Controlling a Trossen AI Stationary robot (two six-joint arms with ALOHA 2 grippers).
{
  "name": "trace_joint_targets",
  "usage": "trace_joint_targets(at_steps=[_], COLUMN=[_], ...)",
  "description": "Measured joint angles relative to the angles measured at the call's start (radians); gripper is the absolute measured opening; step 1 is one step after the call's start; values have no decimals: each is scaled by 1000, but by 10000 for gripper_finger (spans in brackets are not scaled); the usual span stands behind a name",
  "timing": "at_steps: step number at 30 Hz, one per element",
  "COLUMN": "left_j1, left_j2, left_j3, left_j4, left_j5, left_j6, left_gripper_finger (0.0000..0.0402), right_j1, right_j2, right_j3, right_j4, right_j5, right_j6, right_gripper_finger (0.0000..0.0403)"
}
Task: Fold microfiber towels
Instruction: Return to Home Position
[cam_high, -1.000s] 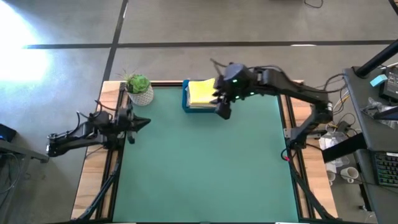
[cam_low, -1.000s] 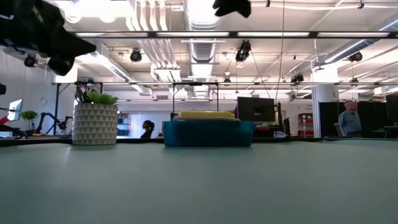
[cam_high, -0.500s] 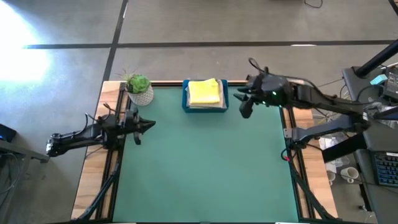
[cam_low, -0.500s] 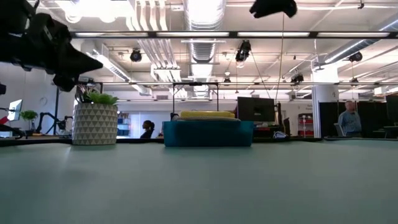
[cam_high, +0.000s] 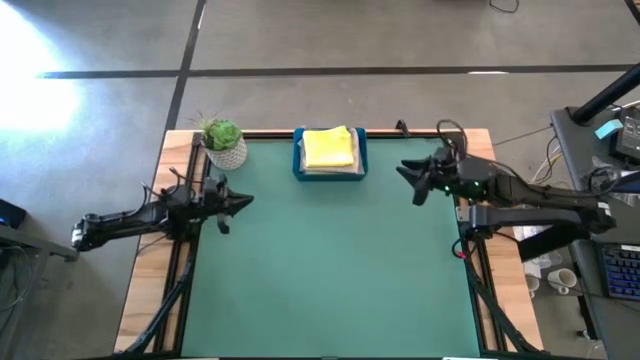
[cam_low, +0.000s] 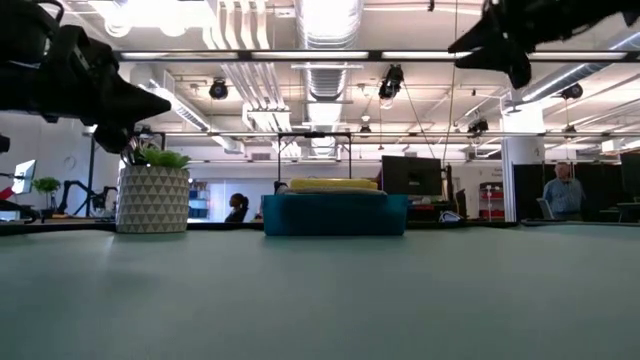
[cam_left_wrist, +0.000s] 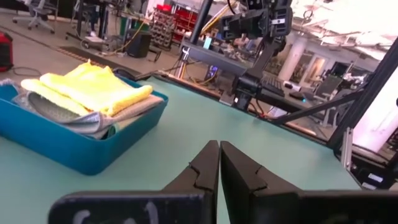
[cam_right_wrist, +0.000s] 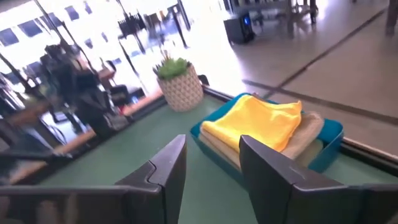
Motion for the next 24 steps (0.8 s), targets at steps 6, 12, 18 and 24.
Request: trace_joint_targets(at_steps=[6,12,18,24], left_j1=[0,0,0,0], left_j2=[36,69,103,132], left_j3=[0,0,0,0], left_j4=[-1,0,0,0], left_j5=[0,-1,-1,-3], left_j6=[0,0,0,0], left_gripper_finger=[0,0,0,0], right_j1=[0,0,0,0], right_j2=[-173,-284,-417,-534], right_j3=[-191,-320,-419,-506], right_j4=[146,220,215,233], right_j5=[-10,-44,-87,-87], right_j6=[43,67,127,128], right_gripper_finger=[134,134,139,133])
